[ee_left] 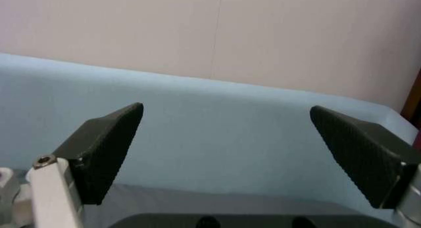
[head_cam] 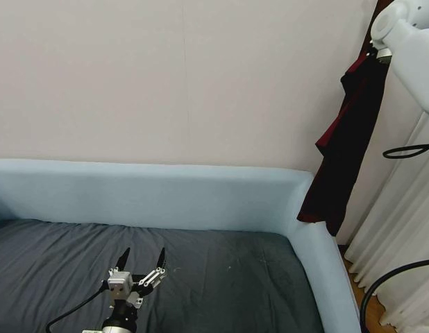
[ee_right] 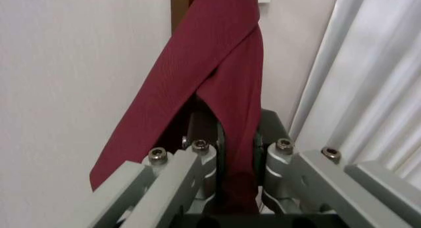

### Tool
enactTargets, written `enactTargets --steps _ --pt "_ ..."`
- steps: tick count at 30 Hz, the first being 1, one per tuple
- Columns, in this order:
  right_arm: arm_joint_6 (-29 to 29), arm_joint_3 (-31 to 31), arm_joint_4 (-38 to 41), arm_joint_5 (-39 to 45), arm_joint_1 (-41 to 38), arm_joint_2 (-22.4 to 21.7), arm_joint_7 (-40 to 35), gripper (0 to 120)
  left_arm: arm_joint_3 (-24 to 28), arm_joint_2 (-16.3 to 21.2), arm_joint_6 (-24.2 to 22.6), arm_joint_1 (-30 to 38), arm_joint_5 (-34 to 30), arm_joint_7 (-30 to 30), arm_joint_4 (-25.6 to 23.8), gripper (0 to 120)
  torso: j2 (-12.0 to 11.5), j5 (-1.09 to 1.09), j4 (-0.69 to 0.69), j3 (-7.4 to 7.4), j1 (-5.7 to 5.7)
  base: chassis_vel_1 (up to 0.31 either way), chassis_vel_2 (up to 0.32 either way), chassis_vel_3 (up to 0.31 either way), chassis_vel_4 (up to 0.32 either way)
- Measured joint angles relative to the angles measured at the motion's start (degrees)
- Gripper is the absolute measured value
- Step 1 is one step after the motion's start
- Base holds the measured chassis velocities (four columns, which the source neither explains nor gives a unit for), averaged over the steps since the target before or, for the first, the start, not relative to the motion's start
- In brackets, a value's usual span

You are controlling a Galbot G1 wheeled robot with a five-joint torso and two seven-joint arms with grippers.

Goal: Pick up the clothes from the sofa and hang them on the clothes hanger.

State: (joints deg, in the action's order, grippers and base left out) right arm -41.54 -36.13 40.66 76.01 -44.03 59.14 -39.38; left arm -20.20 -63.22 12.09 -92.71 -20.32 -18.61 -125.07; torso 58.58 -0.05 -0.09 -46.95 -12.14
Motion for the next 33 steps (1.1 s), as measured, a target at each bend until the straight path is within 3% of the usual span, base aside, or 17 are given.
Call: enactTargets --steps 7,11,13,14,18,21,23,26,28,30,33 --pt "0.44 -0.08 5.6 -1.1 1.19 -2.41 0.39 30 0.3 -0.38 0.0 0.01 0.1 0.08 0.18 100 0.0 -0.01 0.05 -0.01 0.0 0.0 0.0 0.0 0.0" --pt "0.47 -0.08 12.88 -0.84 1.9 -5.25 -0.66 49 0.41 -0.46 0.02 0.06 0.16 0.1 0.33 100 0.0 0.01 0.0 -0.01 0.0 0.0 0.0 0.0 0.0" --pt "0.44 -0.08 14.56 -0.75 1.96 -5.8 -0.9 51 0.45 -0.46 0.02 0.11 0.19 0.1 0.37 100 0.0 0.01 0.0 -0.01 0.0 0.0 0.0 0.0 0.0" --pt "0.3 -0.08 18.33 -0.55 1.96 -7.12 -1.32 59 0.54 -0.52 0.02 0.18 0.24 0.1 0.42 100 0.0 0.0 0.02 -0.01 0.0 0.0 0.0 0.0 0.0" --pt "0.22 -0.09 23.14 -0.3 1.94 -8.94 -1.56 69 0.66 -0.6 0.02 0.2 0.3 0.11 0.47 100 0.0 0.0 0.03 -0.01 0.0 0.0 0.0 0.0 0.0" --pt "1.12 -0.12 28.09 -0.01 1.94 -11.08 -1.39 84 0.75 -0.65 0.02 0.2 0.42 0.13 0.56 100 0.0 -0.01 0.04 -0.01 0.0 0.0 0.0 0.0 0.0" --pt "3.37 -0.06 31.73 0.11 2.32 -12.89 -0.58 90 0.78 -0.71 0.02 0.2 0.55 0.15 0.71 100 0.0 -0.03 0.01 0.0 0.0 0.0 0.0 0.0 0.0" --pt "14.91 2.19 45.68 0.65 6.92 -19.05 5.71 99 0.81 -1.03 0.11 0.18 0.97 0.18 1.21 100 0.0 0.01 0.0 0.0 0.0 0.0 0.0 0.0 0.0" --pt "19.41 5.47 53.16 4.16 11.71 -21.36 8.03 100 0.88 -1.36 0.24 0.12 1.16 0.22 1.4 100 0.0 0.0 0.03 0.0 0.0 0.0 0.0 0.0 0.0" --pt "20.69 6.73 55.47 5.52 13.61 -21.98 8.46 100 0.93 -1.5 0.29 0.05 1.25 0.25 1.46 100 0.0 -0.01 0.03 0.0 0.0 0.0 0.0 0.0 0.0" --pt "24.62 13.61 64.15 8.52 25.7 -23.95 9.97 100 0.94 -2.11 0.86 -0.33 1.84 0.67 1.84 100 0.0 0.01 0.03 0.0 0.0 0.0 0.0 0.0 0.0"
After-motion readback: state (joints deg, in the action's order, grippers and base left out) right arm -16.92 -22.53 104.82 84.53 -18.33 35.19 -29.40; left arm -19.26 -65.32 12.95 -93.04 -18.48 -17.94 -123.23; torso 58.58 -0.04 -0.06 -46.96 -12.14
